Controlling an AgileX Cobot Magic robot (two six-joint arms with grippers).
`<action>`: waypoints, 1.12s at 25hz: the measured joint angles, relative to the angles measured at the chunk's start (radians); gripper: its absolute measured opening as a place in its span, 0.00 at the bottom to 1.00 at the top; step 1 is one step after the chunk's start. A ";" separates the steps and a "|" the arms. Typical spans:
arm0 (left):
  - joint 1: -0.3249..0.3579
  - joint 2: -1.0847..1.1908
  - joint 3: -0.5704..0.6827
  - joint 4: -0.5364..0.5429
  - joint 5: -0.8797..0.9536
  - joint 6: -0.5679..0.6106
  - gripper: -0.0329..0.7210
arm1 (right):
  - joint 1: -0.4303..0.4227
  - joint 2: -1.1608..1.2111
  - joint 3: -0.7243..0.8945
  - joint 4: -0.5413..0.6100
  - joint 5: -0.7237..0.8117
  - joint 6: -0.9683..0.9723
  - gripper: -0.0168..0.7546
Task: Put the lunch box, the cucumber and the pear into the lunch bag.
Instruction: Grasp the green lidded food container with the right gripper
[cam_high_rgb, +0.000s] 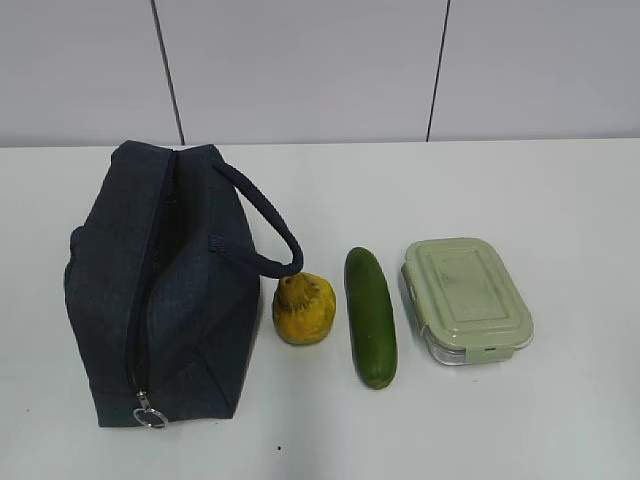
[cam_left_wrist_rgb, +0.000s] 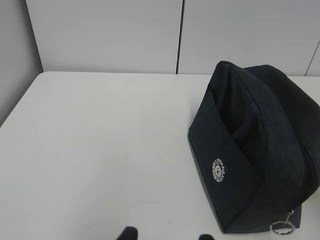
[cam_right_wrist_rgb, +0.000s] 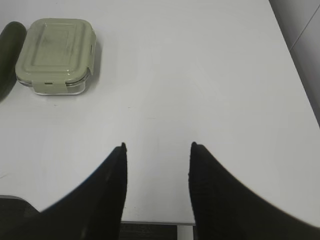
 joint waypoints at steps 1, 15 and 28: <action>0.000 0.000 0.000 0.000 0.000 0.000 0.36 | 0.000 0.000 0.000 0.000 0.000 -0.001 0.45; 0.000 0.000 0.000 0.000 0.000 0.000 0.36 | 0.000 0.000 0.000 0.000 -0.003 -0.001 0.45; 0.000 0.000 0.000 0.000 0.000 0.000 0.36 | 0.000 0.328 -0.078 0.087 -0.205 0.123 0.76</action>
